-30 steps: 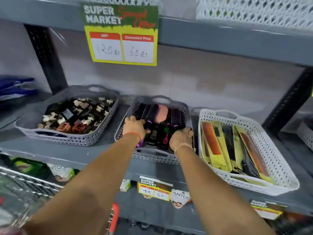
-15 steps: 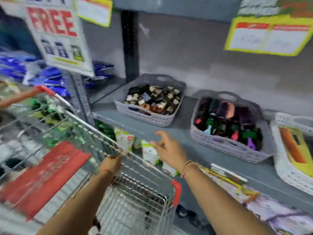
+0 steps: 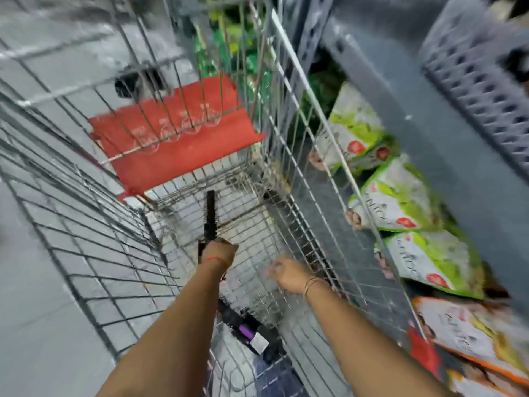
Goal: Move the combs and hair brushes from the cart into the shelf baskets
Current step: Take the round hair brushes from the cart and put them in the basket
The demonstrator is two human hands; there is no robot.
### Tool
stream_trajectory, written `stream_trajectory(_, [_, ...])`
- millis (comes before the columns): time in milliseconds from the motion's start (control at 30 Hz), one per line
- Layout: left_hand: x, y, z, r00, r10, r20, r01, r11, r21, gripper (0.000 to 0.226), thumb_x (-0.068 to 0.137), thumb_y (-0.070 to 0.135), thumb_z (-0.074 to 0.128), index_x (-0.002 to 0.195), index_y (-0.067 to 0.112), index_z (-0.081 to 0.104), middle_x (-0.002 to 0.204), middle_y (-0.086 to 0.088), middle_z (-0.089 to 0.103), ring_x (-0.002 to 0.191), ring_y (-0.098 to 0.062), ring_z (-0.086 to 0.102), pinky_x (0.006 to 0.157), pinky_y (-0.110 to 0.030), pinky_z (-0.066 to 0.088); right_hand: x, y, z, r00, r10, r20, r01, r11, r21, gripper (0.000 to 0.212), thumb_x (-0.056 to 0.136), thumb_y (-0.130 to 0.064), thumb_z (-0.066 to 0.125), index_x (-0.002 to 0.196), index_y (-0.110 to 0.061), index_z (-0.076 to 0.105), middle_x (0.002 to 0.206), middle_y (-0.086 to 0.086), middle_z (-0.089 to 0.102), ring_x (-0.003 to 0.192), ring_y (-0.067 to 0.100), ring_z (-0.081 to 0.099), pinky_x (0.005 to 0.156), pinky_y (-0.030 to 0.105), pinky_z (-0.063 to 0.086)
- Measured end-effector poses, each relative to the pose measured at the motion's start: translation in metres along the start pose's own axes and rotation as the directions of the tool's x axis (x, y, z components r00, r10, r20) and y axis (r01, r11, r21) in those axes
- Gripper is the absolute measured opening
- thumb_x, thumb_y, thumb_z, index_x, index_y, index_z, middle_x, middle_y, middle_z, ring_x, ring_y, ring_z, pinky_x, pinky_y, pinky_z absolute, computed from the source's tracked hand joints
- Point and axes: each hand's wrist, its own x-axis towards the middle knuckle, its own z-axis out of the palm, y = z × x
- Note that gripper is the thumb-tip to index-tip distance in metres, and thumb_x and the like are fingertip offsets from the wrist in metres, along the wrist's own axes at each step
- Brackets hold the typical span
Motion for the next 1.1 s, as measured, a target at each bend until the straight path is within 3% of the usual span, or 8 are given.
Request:
stream_trajectory(167, [0.047,-0.022,-0.011,0.929,-0.146,-0.341,0.17,0.984,0.044,0.041,0.081,0.034,0.061,0.109,0.005,0.061,0.111,-0.023,0.065,0.106,-0.036,0.059,0.086,-0.035,0.048,0.039,0.01,0.08,0.975,-0.126,0.185,0.203,0.846,-0.493,0.077,0.076,-0.05,0.062,0.134,-0.008,0.034,0.138,0.018,0.04,0.123,0.035,0.044,0.101,0.044,0.04])
stream_trajectory(300, [0.079,-0.03,-0.009,0.939,-0.053,-0.341,0.097,0.989,0.113,0.058,0.077,0.031,0.069,0.125,0.006,0.047,0.127,-0.024,0.054,0.119,-0.038,0.051,0.099,-0.041,0.045,0.05,0.025,0.118,0.953,-0.141,0.269,0.291,0.674,-0.679,0.053,0.096,-0.014,0.034,0.143,-0.007,0.011,0.148,0.024,0.025,0.132,0.036,0.033,0.107,0.047,0.031])
stream_trajectory(467, [0.081,-0.035,0.003,0.948,0.005,-0.319,0.03,0.994,0.102,0.054,0.07,0.019,0.076,0.117,0.008,0.054,0.123,-0.02,0.056,0.111,-0.037,0.056,0.095,-0.044,0.048,0.042,0.041,0.076,0.951,-0.287,0.113,0.305,0.821,-0.483,0.032,0.08,-0.021,0.057,0.111,-0.021,0.051,0.11,0.009,0.062,0.098,0.031,0.061,0.076,0.035,0.05])
stream_trajectory(633, [0.062,-0.037,-0.001,0.915,-0.149,-0.376,0.023,0.948,-0.318,0.033,0.065,0.007,0.077,0.085,0.02,0.055,0.098,-0.013,0.066,0.077,-0.022,0.061,0.066,-0.025,0.047,0.043,0.07,0.004,0.962,-0.155,-0.223,0.085,0.952,-0.295,0.027,0.068,-0.02,0.07,0.086,-0.021,0.049,0.084,0.001,0.056,0.079,0.025,0.06,0.055,0.021,0.032])
stream_trajectory(733, [0.052,-0.04,0.018,0.943,-0.081,-0.322,0.008,0.975,-0.222,0.027,0.072,0.003,0.07,0.077,0.019,0.048,0.106,-0.021,0.064,0.086,-0.03,0.063,0.075,-0.037,0.055,0.048,0.059,-0.009,0.93,-0.134,-0.342,0.149,0.989,0.02,0.031,0.071,-0.017,0.075,0.079,-0.024,0.046,0.073,-0.011,0.052,0.065,0.007,0.052,0.047,0.014,0.027])
stream_trajectory(833, [0.036,-0.046,0.051,0.918,0.095,-0.385,-0.043,0.989,0.14,0.034,0.077,0.022,0.068,0.106,0.008,0.057,0.114,-0.016,0.055,0.107,-0.035,0.054,0.089,-0.043,0.05,0.057,0.037,0.001,0.974,-0.091,-0.209,0.153,0.942,0.3,0.02,0.076,-0.023,0.071,0.09,-0.027,0.057,0.095,-0.005,0.063,0.082,0.013,0.06,0.066,0.018,0.046])
stream_trajectory(1000, [0.015,-0.05,0.081,0.937,0.063,-0.343,-0.137,0.971,-0.196,0.038,0.088,0.045,0.047,0.101,0.013,0.062,0.103,-0.012,0.066,0.098,-0.033,0.062,0.085,-0.042,0.055,0.065,0.042,0.017,0.93,0.066,-0.362,0.029,0.967,0.252,0.026,0.087,-0.023,0.059,0.111,-0.016,0.06,0.11,0.009,0.065,0.08,0.017,0.057,0.053,0.015,0.039])
stream_trajectory(1100, [0.022,-0.058,0.081,0.957,0.052,-0.284,-0.065,0.997,-0.036,0.052,0.08,0.041,0.062,0.12,0.009,0.052,0.12,-0.014,0.055,0.113,-0.031,0.054,0.101,-0.044,0.047,0.066,0.045,0.021,0.913,0.077,-0.4,0.013,0.976,0.217,0.026,0.084,-0.029,0.063,0.104,-0.012,0.061,0.109,0.012,0.066,0.083,0.021,0.059,0.063,0.021,0.047])
